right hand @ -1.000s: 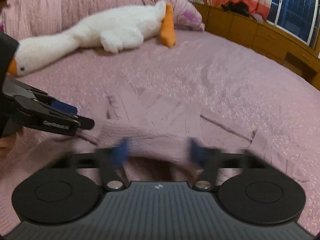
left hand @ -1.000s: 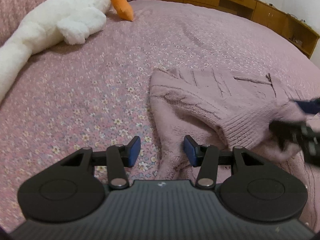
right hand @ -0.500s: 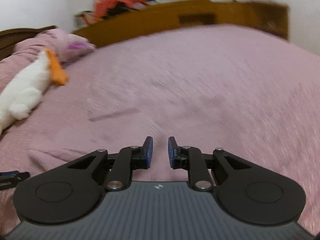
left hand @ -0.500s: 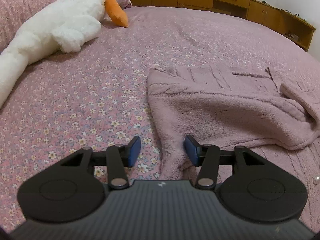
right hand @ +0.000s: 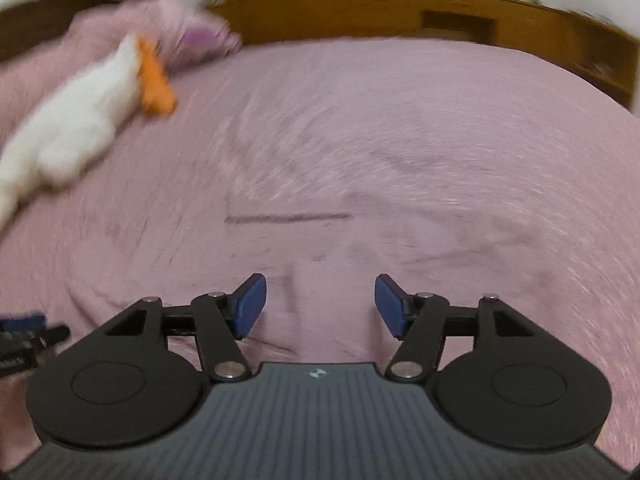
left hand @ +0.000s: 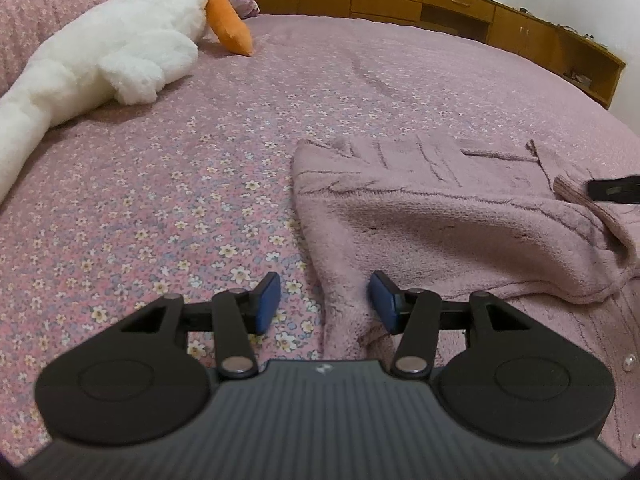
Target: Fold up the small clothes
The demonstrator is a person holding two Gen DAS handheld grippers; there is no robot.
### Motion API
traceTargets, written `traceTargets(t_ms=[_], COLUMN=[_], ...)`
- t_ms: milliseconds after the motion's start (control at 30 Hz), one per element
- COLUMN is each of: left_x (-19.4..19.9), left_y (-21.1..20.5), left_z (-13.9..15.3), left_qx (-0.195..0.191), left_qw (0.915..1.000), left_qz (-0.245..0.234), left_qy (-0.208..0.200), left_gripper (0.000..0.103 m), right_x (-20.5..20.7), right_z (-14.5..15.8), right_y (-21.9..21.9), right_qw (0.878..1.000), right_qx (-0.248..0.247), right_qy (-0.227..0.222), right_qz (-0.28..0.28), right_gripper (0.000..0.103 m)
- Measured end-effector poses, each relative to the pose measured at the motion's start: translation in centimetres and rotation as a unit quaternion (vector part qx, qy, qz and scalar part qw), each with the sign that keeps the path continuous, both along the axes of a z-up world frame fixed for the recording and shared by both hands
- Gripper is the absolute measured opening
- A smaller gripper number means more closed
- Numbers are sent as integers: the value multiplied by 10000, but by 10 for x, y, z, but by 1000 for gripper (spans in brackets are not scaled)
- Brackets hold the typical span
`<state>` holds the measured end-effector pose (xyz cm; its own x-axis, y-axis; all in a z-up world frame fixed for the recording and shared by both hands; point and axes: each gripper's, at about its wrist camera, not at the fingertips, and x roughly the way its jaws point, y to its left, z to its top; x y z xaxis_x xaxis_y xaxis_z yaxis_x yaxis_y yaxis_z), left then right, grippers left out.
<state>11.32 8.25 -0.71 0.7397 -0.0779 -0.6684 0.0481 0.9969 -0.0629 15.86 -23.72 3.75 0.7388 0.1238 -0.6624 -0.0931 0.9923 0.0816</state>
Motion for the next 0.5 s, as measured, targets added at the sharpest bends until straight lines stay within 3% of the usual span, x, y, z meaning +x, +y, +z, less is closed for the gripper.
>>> traceTargets(t_ms=[67,133,167,200,267,333,500], left_x=[0,0,0,0,-2,-2,-1], left_y=[1,2,3,4,6,6,1], left_z=[0,0,1,2,4,5,3], left_qx=[-29,-69,-118,-180,-278,-310,-225], left_qw=[10000,10000,9999,9998,9996,9994,9995], left_qz=[-28,-43,-44,-45,-78,-117,-220], left_qy=[4,10,7,-1,-45,-101,-52], left_gripper=[53,52,51,52,52,52,50], right_x=[14,24,29,29,28,17,-27], right_z=[-10,-19,-21,-20,-8,13,62], right_y=[18,30,33,33,25,12,-38], right_qw=[9994,9971,9957,9951,9973,9975,9843], right_qx=[-295,-728,-882,-949,-703,-517,145], right_qy=[153,243,259,232,88,-388,-1552], right_qz=[26,-15,-57,-112,-193,-297,-833], right_gripper=[65,37,17,11,10,10,9])
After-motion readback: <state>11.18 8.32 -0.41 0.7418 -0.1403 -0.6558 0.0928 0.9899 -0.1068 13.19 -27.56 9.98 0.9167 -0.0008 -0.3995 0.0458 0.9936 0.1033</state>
